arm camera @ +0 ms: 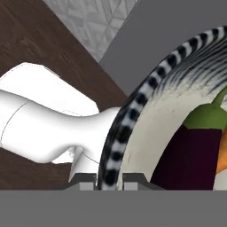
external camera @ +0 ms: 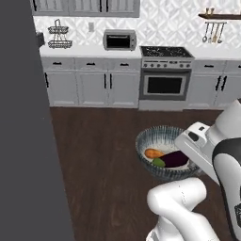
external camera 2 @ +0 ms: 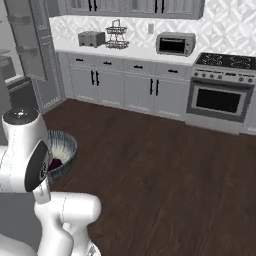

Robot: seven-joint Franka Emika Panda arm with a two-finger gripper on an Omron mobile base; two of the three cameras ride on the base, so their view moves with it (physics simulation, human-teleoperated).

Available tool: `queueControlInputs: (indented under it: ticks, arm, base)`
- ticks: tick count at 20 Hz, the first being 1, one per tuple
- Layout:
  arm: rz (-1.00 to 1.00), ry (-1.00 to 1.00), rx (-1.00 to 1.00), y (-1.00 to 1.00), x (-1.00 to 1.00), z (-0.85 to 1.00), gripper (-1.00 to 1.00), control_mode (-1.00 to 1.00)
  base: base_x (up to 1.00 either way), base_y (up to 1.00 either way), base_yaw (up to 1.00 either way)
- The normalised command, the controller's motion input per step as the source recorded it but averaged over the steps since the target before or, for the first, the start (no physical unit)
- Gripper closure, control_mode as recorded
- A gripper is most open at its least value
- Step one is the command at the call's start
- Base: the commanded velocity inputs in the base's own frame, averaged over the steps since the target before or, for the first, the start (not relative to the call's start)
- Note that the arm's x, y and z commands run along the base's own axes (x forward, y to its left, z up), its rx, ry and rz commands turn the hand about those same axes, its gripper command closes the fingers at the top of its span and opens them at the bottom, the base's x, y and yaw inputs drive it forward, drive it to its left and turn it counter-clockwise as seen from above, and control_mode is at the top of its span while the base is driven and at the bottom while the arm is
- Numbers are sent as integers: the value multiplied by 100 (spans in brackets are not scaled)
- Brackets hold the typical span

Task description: Pick the chicken drumstick and eggplant from their plates and place them in the bowl. Then put the bowl in the fridge.

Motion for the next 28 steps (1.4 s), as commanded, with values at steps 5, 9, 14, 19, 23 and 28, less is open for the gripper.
queueControlInputs:
  ticks: [5, 9, 14, 19, 23, 28]
  arm:
    - [0, 0, 0, 0, 0, 0, 100, 100]
    - [0, 0, 0, 0, 0, 0, 100, 100]
    - [0, 0, 0, 0, 0, 0, 100, 100]
    - [0, 0, 0, 0, 0, 0, 100, 100]
    - [0, 0, 0, 0, 0, 0, 100, 100]
    - [0, 0, 0, 0, 0, 0, 100, 100]
  base:
    - [100, -21, 61]
    - [100, -26, 60]
    - [100, -32, 50]
    - [100, -37, 41]
    - [100, -42, 34]
    - [100, -50, 30]
